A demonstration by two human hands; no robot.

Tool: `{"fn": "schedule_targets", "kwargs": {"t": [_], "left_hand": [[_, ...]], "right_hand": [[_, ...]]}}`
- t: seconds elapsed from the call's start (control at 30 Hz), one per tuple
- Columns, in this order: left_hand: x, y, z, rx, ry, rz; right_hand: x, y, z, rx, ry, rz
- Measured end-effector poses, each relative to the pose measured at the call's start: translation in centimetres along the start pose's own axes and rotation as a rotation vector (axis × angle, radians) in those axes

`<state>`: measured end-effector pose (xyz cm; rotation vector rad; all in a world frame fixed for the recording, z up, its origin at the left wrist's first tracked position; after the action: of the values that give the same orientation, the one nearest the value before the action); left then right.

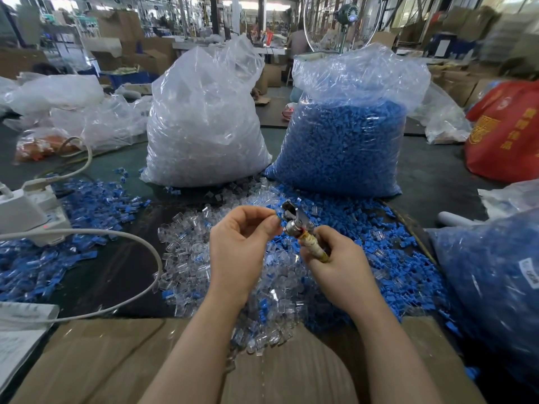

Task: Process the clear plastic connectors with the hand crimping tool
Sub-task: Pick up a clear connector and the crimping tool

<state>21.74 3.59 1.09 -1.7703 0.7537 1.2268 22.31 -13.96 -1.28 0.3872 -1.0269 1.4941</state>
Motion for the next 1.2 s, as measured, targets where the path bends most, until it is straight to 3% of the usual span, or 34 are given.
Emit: {"fn": "schedule_targets", "kwargs": {"t": [0.37,0.87,1.03,1.13,1.2], "left_hand": [[-0.1,0.1,-0.1,0.033,0.030,-0.001],[-0.6,0.1,-0.2,0.028,0.042,0.007],[-0.2,-0.1,0.0,0.024,0.051,0.091],[0.3,-1.2,1.8,-0.074,0.079,0.174],[1.1,-2.4,4.7,-0.262,0.138,0.266]], "right_hand": [[0.4,0.2,-0.2,0.050,0.037,0.006],[1.4,0.4,0.2,-0.022,0.130,0.047],[1.2,0.4,0.0,-0.025,0.154,0.051],[0.9,0.3,0.4,-0.090,0.174,0.053],[0.5,0.2,1.0,-0.148,0.192,0.044]]}}
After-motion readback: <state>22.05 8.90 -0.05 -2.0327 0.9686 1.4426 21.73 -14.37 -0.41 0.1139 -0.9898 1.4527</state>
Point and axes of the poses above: each hand's wrist, its own y-axis away from the middle knuckle, its own z-axis out of the back of the hand, x = y × z, the point moved 8 cm from there along -y, towards the middle knuckle, and after that the axes turned 13 degrees about -x, right-handed, at the moved point
